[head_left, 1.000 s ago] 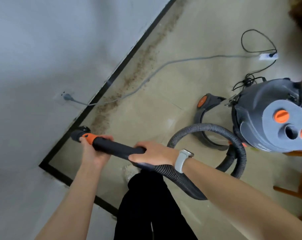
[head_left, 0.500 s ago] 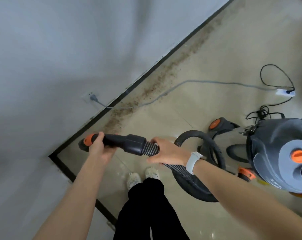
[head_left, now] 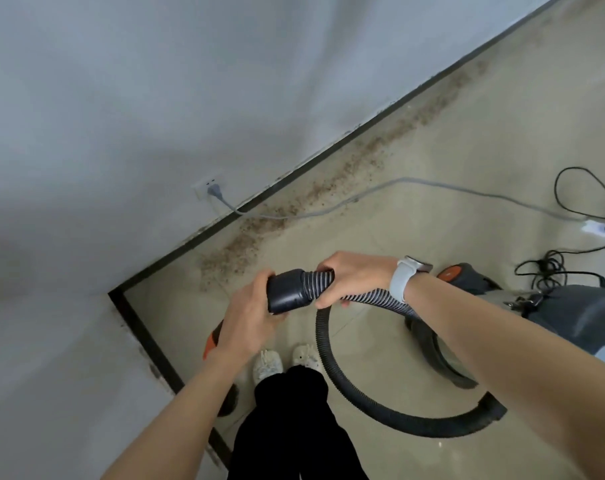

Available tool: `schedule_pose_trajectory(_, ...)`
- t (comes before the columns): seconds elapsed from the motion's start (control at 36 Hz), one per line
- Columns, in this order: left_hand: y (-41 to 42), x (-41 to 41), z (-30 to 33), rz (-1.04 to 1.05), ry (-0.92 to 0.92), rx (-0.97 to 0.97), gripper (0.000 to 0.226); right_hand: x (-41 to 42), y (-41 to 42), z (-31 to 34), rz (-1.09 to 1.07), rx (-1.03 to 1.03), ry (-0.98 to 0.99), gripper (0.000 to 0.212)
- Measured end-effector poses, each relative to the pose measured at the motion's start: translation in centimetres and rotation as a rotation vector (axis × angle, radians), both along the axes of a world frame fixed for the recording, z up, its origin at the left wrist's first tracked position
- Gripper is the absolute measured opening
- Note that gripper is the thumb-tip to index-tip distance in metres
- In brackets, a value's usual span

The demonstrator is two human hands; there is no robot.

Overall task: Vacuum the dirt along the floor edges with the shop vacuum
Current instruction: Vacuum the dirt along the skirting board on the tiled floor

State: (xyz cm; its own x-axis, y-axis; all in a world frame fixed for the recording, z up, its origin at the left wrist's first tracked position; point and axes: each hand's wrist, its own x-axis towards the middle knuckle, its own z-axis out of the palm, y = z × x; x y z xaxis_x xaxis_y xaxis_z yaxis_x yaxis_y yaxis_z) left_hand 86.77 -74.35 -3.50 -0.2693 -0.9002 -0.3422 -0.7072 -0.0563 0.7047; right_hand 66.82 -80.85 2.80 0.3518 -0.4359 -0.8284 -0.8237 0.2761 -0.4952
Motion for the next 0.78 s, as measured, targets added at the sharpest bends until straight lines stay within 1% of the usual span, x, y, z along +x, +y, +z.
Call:
schedule_pose_trajectory(0.06, -0.9, 0.2, 0.1, -0.044, -0.096, 0.036, 0.059, -0.2, 0.3, 0.0, 0.136, -0.205, 0.081, 0.033)
schedule_pose_trajectory(0.11, -1.8, 0.4, 0.1, -0.087, -0.173, 0.11, 0.058, -0.5, 1.4, -0.7, 0.235, -0.497, 0.227, 0.038)
schedule_pose_trajectory(0.17, -2.6, 0.2, 0.4, -0.126, -0.166, 0.215, 0.056, -0.7, 2.9, -2.4, 0.251, -0.766, 0.292, 0.046)
schedule_pose_trajectory(0.19, -3.1, 0.1, 0.6, -0.15, -0.148, 0.272, 0.055, -0.8, 3.7, -3.3, 0.261, -0.859, 0.329, 0.052)
schedule_pose_trajectory(0.25, -4.1, -0.1, 0.8, -0.19, -0.101, 0.365, 0.055, -0.6, 4.6, -4.6, 0.236, -0.995, 0.43, 0.064)
schedule_pose_trajectory(0.28, -4.5, -0.1, 0.8, -0.203, -0.075, 0.408, 0.054, -0.5, 4.7, -5.2, 0.227, -1.016, 0.468, 0.067)
schedule_pose_trajectory(0.31, -4.8, -0.1, 0.7, -0.216, -0.053, 0.44, 0.053, -0.4, 4.6, -5.6, 0.23, -1.02, 0.487, 0.067)
schedule_pose_trajectory(0.36, -5.4, 0.3, 0.5, -0.25, -0.063, 0.46, 0.051, 0.1, 4.0, -6.0, 0.302, -0.963, 0.489, 0.058)
schedule_pose_trajectory(0.42, -5.8, 0.7, 0.1, -0.281, -0.173, 0.398, 0.049, 0.6, 3.0, -5.9, 0.367, -0.874, 0.47, 0.045)
schedule_pose_trajectory(0.44, -5.9, 0.9, 0.0, -0.284, -0.251, 0.332, 0.048, 0.9, 2.5, -5.8, 0.36, -0.808, 0.441, 0.04)
schedule_pose_trajectory(0.5, -5.5, 1.1, -0.5, -0.238, -0.383, 0.105, 0.047, 1.5, 1.5, -5.5, 0.317, -0.717, 0.395, 0.035)
schedule_pose_trajectory(0.56, -4.5, 1.1, -1.3, -0.164, -0.468, -0.169, 0.053, 2.0, 0.6, -5.2, 0.29, -0.658, 0.37, 0.029)
schedule_pose_trajectory(0.61, -3.3, 1.0, -2.0, -0.099, -0.51, -0.321, 0.059, 2.4, -0.1, -4.9, 0.278, -0.532, 0.334, 0.029)
schedule_pose_trajectory(0.69, -2.1, 1.0, -2.6, -0.079, -0.517, -0.379, 0.065, 3.0, -1.0, -5.0, 0.294, -0.306, 0.224, 0.026)
schedule_pose_trajectory(0.78, -1.9, 1.3, -2.8, -0.074, -0.511, -0.384, 0.066, 3.2, -1.6, -5.3, 0.239, -0.12, 0.101, 0.023)
